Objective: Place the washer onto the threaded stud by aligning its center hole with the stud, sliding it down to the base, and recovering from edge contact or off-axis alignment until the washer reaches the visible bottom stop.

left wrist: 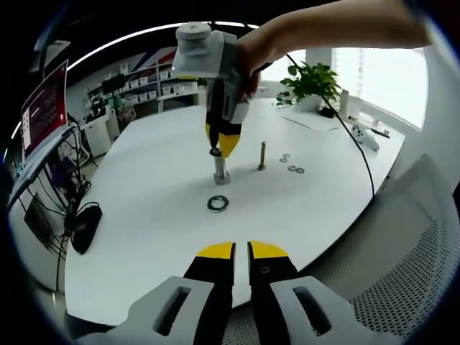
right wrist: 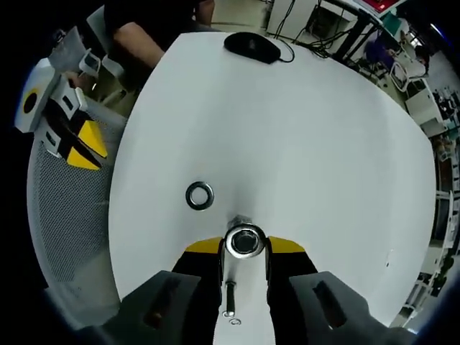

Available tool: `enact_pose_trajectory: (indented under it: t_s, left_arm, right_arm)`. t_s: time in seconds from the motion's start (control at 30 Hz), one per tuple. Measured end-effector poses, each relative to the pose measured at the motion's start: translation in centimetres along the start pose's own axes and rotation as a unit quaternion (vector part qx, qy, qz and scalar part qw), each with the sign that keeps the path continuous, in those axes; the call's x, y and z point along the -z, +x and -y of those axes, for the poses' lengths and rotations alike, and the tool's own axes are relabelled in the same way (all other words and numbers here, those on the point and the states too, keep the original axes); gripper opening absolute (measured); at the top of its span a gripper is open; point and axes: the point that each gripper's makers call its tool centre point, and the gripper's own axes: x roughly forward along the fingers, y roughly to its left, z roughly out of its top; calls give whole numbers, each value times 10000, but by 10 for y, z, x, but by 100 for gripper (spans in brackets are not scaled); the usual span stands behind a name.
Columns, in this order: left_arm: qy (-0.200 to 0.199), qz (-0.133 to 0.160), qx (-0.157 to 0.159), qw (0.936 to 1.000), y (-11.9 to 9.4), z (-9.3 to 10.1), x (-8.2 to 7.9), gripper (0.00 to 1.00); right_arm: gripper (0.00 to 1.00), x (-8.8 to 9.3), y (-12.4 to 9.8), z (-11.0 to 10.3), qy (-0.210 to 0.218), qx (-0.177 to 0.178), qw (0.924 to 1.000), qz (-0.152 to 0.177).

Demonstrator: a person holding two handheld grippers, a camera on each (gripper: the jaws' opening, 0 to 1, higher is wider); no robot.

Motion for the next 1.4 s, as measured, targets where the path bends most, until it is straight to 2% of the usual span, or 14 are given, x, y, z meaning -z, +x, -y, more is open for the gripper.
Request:
enact_pose_trajectory:
  t_s: [0.47, 0.63, 0.73, 1.0, 1.1, 1.13, 1.17, 1.23, 1.33, 1.4]
  left_arm:
    - [-58, 72, 6, 10000, 0, -1, -2, 3]
    - [-118, 158, 26, 9998, -1, -1, -4, 3]
    - [-70, 161, 30, 9998, -1, -1, -4, 0]
    - [-133, 166, 29, 9998, -1, -1, -4, 2]
    - [-141, 170, 23, 9998, -1, -1, -4, 1]
    - [-146, 170, 20, 9997, -1, -2, -4, 1]
    - [-149, 172, 19, 9997, -1, -2, -4, 1]
    - [-156, 174, 15, 9997, -1, -2, -4, 1]
    - [-181, 178, 12, 9997, -1, -2, -4, 1]
    - [-215, 235, 7, 9995, -1, -2, -6, 2]
  right_arm:
    - [23, 6, 29, -3, 148, -146, 9998, 6]
    - [23, 8, 35, -2, 189, -143, 9997, 51]
    - [23, 9, 40, -3, 189, -126, 9997, 69]
    - [25, 8, 44, -5, 388, -172, 9990, 170]
    - [25, 7, 44, -6, 138, -175, 9995, 236]
    - [27, 6, 43, -5, 93, -75, 9995, 290]
    - [34, 5, 43, -3, 53, 17, 9995, 321]
    - [42, 4, 41, -2, 197, 107, 9991, 371]
    - [42, 1, 36, -7, 274, 46, 9979, 581]
    - [46, -2, 31, -8, 334, 88, 9968, 714]
